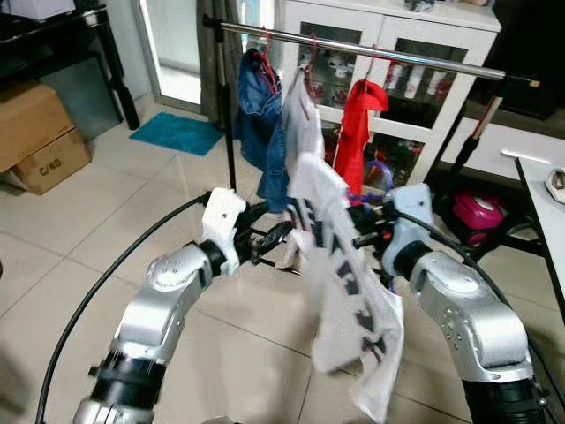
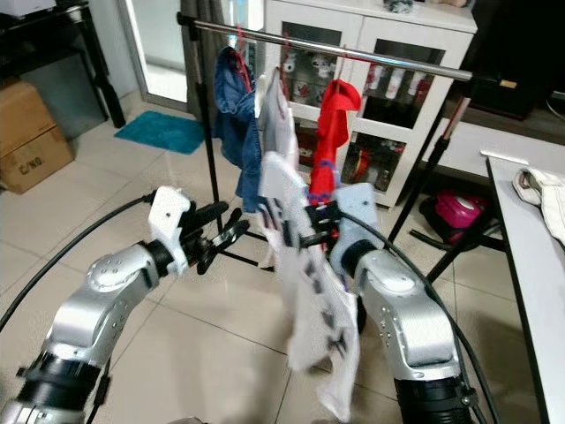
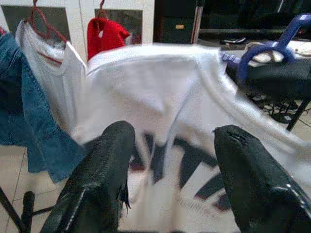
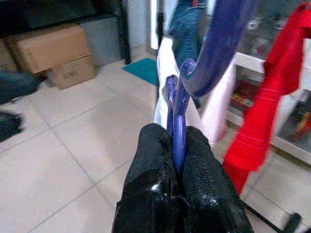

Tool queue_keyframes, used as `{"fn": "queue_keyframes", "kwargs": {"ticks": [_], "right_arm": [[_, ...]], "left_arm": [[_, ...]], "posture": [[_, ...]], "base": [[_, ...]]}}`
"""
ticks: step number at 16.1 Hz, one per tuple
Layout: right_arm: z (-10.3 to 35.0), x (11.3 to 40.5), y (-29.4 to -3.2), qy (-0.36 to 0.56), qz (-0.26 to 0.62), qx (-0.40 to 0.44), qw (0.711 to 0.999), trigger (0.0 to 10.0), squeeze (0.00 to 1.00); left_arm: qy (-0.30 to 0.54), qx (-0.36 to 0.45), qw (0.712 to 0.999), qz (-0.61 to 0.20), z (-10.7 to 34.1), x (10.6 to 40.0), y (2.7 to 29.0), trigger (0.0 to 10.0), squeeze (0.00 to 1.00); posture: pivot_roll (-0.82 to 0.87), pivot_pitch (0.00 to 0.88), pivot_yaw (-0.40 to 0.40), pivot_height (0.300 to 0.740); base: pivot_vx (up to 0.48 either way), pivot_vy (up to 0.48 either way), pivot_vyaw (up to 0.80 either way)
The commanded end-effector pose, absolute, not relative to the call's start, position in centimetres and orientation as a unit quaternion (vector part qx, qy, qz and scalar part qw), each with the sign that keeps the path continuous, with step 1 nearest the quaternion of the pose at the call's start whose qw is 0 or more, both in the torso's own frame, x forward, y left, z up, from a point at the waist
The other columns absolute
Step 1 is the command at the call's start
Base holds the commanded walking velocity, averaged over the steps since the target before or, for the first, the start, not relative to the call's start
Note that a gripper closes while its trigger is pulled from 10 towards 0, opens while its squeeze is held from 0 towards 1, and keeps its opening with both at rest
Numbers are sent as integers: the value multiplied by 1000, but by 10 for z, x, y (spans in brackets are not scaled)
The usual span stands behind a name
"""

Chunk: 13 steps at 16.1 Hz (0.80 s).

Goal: Hang hanger

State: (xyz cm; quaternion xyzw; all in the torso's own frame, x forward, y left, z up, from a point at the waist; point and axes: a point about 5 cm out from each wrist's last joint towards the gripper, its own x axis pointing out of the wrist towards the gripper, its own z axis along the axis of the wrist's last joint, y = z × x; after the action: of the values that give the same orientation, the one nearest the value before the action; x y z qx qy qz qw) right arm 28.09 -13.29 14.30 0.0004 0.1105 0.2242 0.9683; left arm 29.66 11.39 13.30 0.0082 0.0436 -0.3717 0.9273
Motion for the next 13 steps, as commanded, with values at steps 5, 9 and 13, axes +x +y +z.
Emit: {"fn": "queue_keyframes", "kwargs": {"ticks": [5, 9, 13], "right_arm": [[172, 284, -123, 38, 267, -53, 962, 0, 0], [182, 282, -114, 15, 289, -59, 955, 0, 0], [185, 276, -108, 2, 312, -62, 948, 0, 0]], "left_arm": [[37, -70, 907, -414, 145, 306, 88, 10000, 0], [65, -101, 895, -430, 139, 312, 81, 10000, 0], [60, -96, 896, -429, 144, 327, 75, 275, 0]], "posture": [[-105, 0, -23, 740], [-108, 0, -23, 740], [-123, 0, -7, 740]], "base": [[0, 0, 0], [0, 0, 0], [0, 0, 0]]}}
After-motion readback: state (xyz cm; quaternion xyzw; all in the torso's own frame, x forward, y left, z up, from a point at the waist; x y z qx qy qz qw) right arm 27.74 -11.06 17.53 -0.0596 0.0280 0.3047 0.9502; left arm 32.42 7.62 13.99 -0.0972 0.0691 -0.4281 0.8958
